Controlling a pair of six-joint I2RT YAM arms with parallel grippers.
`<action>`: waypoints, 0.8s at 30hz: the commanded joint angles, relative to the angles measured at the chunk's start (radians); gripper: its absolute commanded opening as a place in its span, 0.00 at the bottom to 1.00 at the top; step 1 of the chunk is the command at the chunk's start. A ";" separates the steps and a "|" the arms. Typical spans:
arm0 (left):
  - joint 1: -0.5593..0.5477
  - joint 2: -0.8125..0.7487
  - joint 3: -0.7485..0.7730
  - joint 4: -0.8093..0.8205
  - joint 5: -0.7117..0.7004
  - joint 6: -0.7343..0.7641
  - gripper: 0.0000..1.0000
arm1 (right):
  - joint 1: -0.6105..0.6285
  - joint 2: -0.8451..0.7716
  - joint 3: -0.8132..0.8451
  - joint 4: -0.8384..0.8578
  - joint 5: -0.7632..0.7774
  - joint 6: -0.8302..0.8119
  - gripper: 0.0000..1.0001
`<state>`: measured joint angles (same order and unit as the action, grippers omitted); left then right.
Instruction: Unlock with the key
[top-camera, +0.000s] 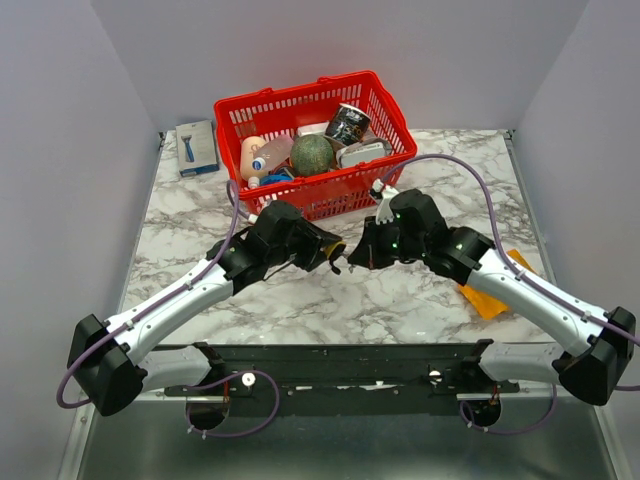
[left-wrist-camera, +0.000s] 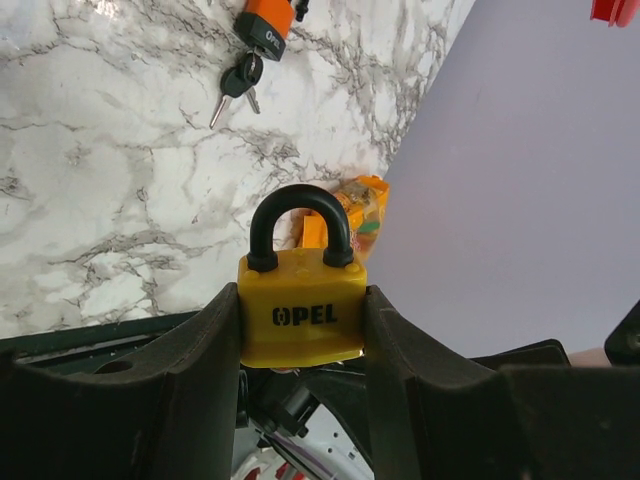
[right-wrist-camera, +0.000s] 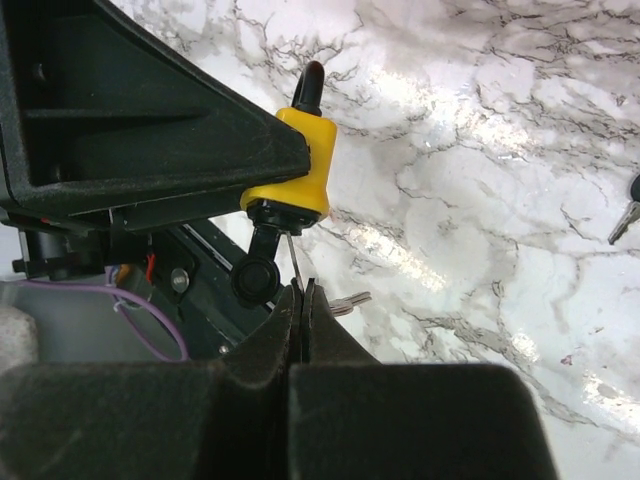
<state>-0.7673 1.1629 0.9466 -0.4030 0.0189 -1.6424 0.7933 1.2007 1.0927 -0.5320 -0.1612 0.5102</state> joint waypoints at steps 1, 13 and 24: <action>-0.018 -0.045 -0.006 0.047 -0.002 -0.031 0.00 | -0.037 0.026 0.007 0.043 0.019 0.040 0.01; -0.030 -0.051 -0.020 0.067 -0.011 -0.062 0.00 | -0.048 0.054 -0.008 0.144 0.032 0.116 0.01; -0.032 -0.055 -0.026 0.089 -0.011 -0.079 0.00 | -0.048 0.082 -0.030 0.190 0.017 0.142 0.01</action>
<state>-0.7700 1.1500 0.9195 -0.3901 -0.0742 -1.6936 0.7635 1.2499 1.0809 -0.4484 -0.1905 0.6312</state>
